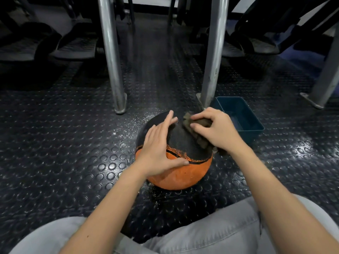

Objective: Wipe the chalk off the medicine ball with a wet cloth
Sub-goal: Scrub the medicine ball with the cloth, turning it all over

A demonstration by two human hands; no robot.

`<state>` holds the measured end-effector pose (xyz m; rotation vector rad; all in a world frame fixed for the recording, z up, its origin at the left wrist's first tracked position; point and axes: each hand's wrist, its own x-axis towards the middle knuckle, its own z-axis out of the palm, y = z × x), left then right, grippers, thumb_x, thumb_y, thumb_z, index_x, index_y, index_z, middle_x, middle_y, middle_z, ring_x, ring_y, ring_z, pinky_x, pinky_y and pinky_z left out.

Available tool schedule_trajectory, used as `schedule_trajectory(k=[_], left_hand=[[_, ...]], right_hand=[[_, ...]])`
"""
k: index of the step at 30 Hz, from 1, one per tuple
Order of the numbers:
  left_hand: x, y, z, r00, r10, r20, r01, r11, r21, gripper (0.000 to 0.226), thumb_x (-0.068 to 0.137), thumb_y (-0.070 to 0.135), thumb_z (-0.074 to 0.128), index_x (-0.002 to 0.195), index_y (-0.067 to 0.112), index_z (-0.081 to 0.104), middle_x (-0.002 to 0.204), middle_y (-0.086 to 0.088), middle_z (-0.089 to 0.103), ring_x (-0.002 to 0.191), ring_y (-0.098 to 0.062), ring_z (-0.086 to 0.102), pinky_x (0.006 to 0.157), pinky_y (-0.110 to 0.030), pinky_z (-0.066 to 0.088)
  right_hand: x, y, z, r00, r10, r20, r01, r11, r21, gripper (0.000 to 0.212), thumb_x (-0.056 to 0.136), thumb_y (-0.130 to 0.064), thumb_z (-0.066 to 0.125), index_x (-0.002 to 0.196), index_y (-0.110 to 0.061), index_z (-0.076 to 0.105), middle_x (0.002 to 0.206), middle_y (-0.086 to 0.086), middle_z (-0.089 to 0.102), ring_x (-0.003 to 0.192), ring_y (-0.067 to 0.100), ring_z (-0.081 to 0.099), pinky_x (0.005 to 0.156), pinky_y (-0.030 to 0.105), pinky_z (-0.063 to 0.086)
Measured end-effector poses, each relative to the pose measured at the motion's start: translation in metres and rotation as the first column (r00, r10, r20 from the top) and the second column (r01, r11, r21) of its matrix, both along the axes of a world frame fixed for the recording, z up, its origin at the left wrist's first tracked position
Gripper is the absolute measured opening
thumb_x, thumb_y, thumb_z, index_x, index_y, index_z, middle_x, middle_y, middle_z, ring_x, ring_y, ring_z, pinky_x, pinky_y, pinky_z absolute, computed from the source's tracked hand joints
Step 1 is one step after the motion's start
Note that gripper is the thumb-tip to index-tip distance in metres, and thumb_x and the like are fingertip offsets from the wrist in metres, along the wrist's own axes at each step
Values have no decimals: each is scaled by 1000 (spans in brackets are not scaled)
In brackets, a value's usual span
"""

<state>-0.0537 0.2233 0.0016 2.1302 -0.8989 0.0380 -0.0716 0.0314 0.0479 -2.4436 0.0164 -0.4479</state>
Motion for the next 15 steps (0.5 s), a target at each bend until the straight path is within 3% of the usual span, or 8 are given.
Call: schedule_trajectory(k=[3,4,6,7,10,12,15], left_hand=[[3,3,2,997,-72,0,72,997,20,114,55,69,63,141,46,-7,142,35,15,130,9,16,112,-25,2],[5,4,2,996,-85,0,85,996,18,113,55,67,64,141,47,-6,141,37,14,130,9,17,113,-25,3],[8,6,3,996,-83,-26,83,996,-27,110,54,60,65,141,48,0,138,37,21,128,9,21,112,-23,9],[11,6,3,994,-71,-86,62,993,-98,108,54,56,67,142,49,4,137,35,29,128,9,26,111,-20,14],[16,6,3,955,-37,-294,-75,929,-363,100,59,48,74,142,45,18,128,19,50,121,8,43,101,-8,30],[16,3,0,969,63,-240,-144,930,-339,94,61,52,74,141,39,27,123,17,48,115,8,42,98,-7,29],[16,1,-7,965,245,-96,-260,941,-216,90,56,69,61,135,31,41,118,12,34,110,1,26,102,-22,24]], right_hand=[[5,-27,-4,941,-330,-76,329,944,-29,25,81,-21,68,105,-16,70,105,6,68,102,21,61,93,34,46],[3,-35,0,928,-365,-71,368,929,38,25,81,-21,68,105,-15,70,104,6,69,101,20,62,94,35,47],[0,-32,10,952,-305,-1,299,931,210,23,82,-21,70,105,-17,70,99,2,69,95,13,63,92,30,48],[-1,-24,14,973,-225,44,210,953,216,24,82,-20,70,106,-18,70,98,-1,68,93,9,62,90,23,47],[2,0,5,1000,3,-29,-3,1000,7,28,87,-18,64,114,-15,67,99,-4,57,96,9,54,80,11,34],[3,2,1,994,19,-105,-24,999,-47,27,89,-18,60,115,-13,67,99,-3,53,95,11,52,77,10,30],[-2,-5,7,990,46,-137,-60,993,-99,25,87,-16,62,111,-11,69,96,-4,55,91,11,52,79,16,34]])
